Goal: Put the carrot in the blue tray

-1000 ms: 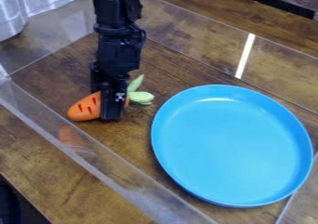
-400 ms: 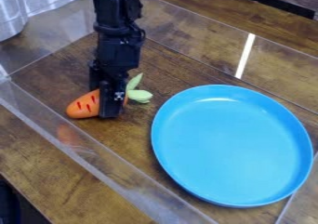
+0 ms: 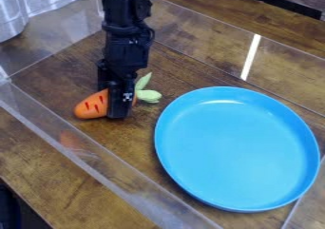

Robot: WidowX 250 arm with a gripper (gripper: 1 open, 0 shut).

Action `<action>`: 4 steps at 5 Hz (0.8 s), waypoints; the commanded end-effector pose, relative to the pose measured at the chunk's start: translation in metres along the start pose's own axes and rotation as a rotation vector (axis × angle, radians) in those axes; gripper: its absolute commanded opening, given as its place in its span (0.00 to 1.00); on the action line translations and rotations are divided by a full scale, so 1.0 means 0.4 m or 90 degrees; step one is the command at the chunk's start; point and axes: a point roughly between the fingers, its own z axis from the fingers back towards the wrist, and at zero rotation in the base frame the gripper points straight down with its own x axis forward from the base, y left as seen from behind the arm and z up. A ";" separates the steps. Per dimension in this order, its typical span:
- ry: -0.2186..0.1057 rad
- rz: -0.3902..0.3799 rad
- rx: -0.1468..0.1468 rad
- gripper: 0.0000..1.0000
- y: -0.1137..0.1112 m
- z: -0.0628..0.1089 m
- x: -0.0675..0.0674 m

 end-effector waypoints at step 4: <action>-0.018 -0.021 0.064 0.00 -0.034 0.148 0.031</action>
